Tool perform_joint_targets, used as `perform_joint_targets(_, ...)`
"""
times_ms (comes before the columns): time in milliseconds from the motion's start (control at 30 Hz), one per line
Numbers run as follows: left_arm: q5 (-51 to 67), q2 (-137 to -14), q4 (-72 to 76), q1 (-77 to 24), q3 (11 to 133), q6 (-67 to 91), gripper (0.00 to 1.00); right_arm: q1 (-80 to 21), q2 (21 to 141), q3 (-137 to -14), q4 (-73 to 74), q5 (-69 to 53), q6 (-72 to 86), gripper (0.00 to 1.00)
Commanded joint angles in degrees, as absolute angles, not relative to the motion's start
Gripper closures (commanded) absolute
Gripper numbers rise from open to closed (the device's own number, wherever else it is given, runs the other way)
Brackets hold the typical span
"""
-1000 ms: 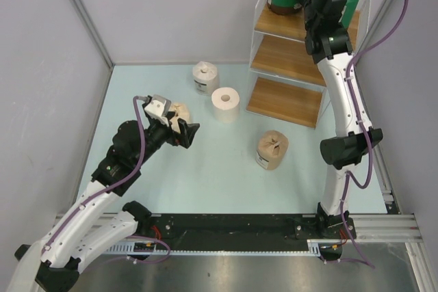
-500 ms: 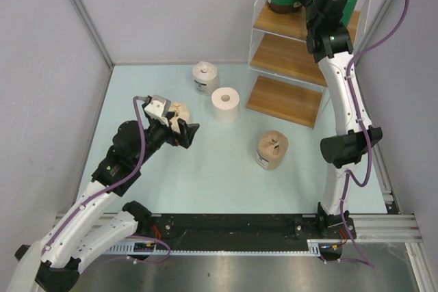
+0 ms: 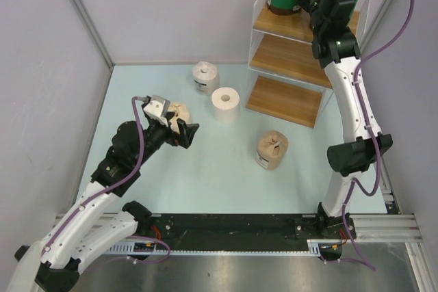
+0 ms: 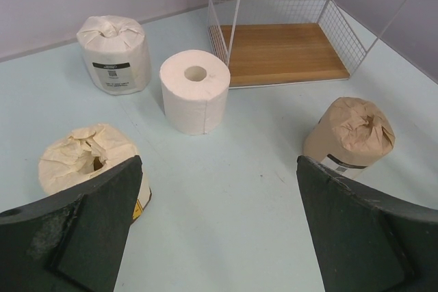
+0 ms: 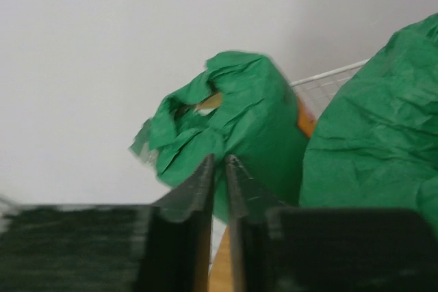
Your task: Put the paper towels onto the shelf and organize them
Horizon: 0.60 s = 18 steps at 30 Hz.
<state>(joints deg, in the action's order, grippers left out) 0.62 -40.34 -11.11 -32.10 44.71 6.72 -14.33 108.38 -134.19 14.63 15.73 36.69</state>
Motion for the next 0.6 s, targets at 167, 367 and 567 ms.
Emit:
perform_joint_targets(167, 2.11, -40.17, -10.11, -31.64, 46.67, 9.84, 0.00, -13.97, 95.74, -128.51, 11.51, -5.68, 33.31, 0.48)
perform_joint_targets(367, 3.43, -39.03, -10.11, -31.64, 46.76, 11.69, 0.00, -14.85, 81.33, -116.57, 20.97, -5.13, 26.82, 0.30)
perform_joint_targets(567, 4.22, -38.58, -10.72, -31.64, 46.41, 12.30, 0.00, -15.64, 53.11, -86.25, 27.22, 14.72, 24.44, 0.28)
